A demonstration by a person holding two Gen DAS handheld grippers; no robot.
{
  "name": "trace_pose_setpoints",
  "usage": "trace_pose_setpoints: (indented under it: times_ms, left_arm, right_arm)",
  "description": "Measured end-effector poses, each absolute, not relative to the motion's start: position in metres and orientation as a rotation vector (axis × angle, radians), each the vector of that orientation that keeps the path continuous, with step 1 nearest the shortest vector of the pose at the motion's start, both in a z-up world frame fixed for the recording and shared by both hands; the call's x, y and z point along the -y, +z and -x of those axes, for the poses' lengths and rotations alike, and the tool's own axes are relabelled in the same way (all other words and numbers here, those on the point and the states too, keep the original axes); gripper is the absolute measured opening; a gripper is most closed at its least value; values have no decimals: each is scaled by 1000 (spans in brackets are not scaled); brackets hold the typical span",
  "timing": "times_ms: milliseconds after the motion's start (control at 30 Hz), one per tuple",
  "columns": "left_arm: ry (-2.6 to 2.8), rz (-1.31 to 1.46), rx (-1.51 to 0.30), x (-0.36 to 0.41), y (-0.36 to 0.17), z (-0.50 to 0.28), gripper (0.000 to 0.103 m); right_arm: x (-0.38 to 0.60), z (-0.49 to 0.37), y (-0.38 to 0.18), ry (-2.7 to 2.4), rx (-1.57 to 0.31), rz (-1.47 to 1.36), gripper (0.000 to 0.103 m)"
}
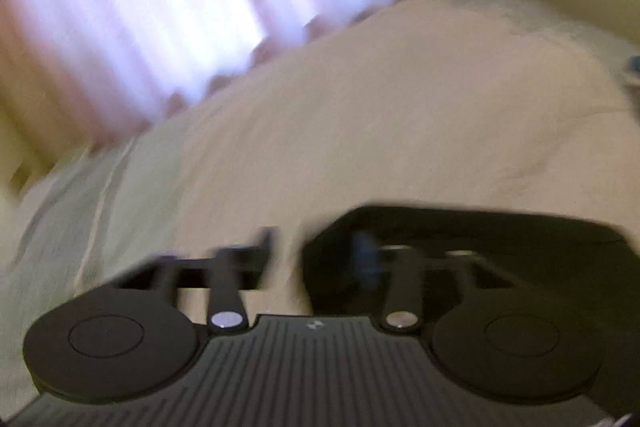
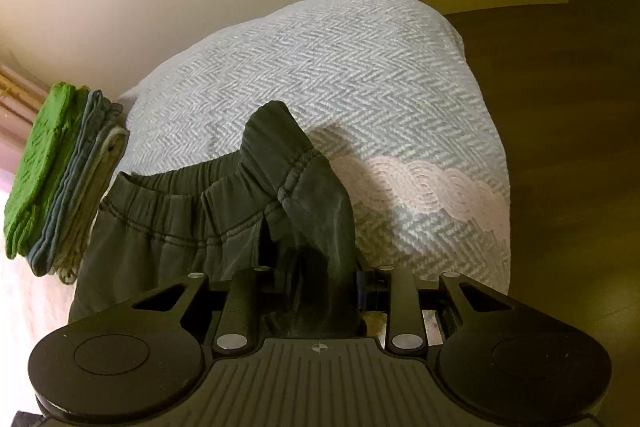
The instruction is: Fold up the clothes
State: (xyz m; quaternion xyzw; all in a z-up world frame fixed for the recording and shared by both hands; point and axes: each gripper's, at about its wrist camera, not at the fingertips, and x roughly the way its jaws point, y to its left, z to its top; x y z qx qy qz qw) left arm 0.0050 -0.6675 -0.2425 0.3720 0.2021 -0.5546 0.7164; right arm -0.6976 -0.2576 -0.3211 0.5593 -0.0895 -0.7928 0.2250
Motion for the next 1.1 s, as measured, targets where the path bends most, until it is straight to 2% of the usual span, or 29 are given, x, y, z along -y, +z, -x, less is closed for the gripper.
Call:
trace_pose_setpoints:
  times_ms: [200, 300, 333, 433, 467, 533, 567, 700, 800, 833, 933, 1100]
  left_arm:
    - [-1174, -679, -1079, 576, -329, -47, 57]
    - [-1158, -479, -1314, 534, -359, -51, 57]
    - [-1148, -428, -1343, 530, -365, -50, 58]
    - [-1109, -344, -1349, 530, -379, -43, 60]
    - [-1095, -316, -1351, 530, -383, -41, 56]
    - [-1068, -260, -1354, 530, -392, -36, 16]
    - [-1076, -237, -1352, 529, -390, -36, 6]
    - [-1120, -201, -1221, 491, -338, -40, 6]
    - [-1114, -190, -1104, 430, -284, -50, 7]
    - [-1087, -188, -1073, 405, -270, -55, 7]
    - [-973, -190, -996, 332, -237, -67, 7]
    - [-793, -215, -1026, 254, -244, -71, 7]
  right_arm:
    - [247, 698, -326, -2167, 302, -1562, 30]
    - [247, 697, -330, -2168, 316, -1567, 30]
    - [248, 698, -331, -2169, 314, -1572, 33]
    - [255, 698, -333, -2152, 289, -1584, 36]
    - [257, 697, -332, -2150, 277, -1583, 37]
    - [260, 699, -331, -2138, 269, -1589, 38]
    - [259, 700, -331, -2131, 277, -1595, 38]
    - [253, 708, -327, -2097, 310, -1594, 37]
    - [249, 716, -321, -2047, 305, -1579, 35]
    - [247, 718, -319, -2023, 304, -1581, 21]
    - [240, 724, -318, -1925, 300, -1614, 6]
    - [229, 721, -318, -1824, 236, -1614, 3]
